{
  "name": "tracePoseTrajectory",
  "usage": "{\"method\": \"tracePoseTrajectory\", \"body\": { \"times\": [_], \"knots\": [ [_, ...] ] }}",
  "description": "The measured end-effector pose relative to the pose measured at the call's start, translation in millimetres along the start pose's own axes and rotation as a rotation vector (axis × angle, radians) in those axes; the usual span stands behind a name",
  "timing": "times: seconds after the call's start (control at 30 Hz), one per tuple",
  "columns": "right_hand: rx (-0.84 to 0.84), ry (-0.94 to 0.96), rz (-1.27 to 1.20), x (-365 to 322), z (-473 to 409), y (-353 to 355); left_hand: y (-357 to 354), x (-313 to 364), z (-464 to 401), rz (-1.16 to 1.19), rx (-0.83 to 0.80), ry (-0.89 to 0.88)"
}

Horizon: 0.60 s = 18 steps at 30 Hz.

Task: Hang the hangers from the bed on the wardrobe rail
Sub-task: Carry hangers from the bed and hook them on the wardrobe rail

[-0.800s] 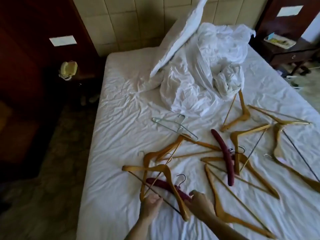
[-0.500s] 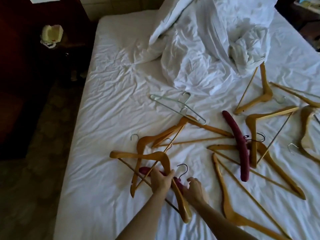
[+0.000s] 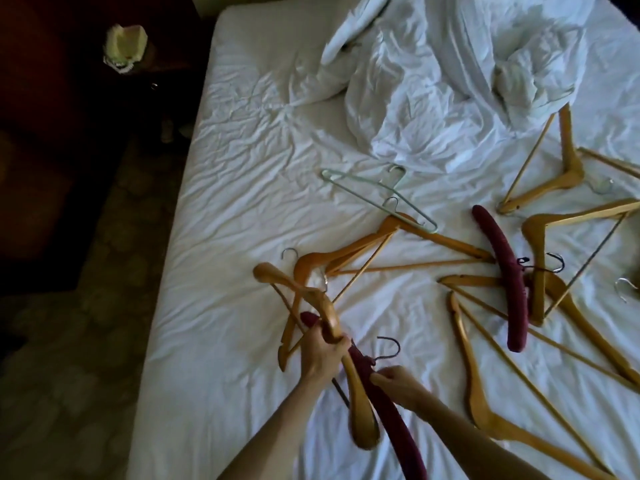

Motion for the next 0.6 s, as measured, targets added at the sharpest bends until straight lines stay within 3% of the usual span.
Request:
{"method": "tracePoseTrajectory", "body": {
  "times": [0.07,0.17,0.23,0.4,0.5,0.6],
  "knots": [
    [-0.045,-0.08,-0.196,-9.9,30.4,-7.0,44.8,1.8,20.5,0.081,0.018,0.009],
    [0.003,-0.043,-0.34,-33.5,74.9,-0.8,110.7,4.4,51.5,0.148,0.017,0.056],
    [0.05,-0.03,-0.353,-48.1,102.2,5.7,155.3,15.2,77.8,0.166,0.04,0.051],
    [-0.134,0.136,-0.343,-138.4,183.6,-8.7,254.1,44.6,158.1,0.178,0.037,0.086],
    [-0.048,0.254,-0.367,-222.7,244.6,-8.3,318.3,46.1,202.7,0.232,0.172,0.109],
    [-0.154,0.433,-0.245,-309.0,323.3,-35.6,384.0,36.6,251.6,0.369,0.382,0.163]
  ]
}}
Point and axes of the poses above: each hand's wrist, its own z-axis away from the middle knuckle, its own y-axis out of the back of the hand, x = y × z, the point moved 9 cm from there along -z, towards the middle knuckle, and after that the axes turned 9 degrees about x, right-handed, at the moved point
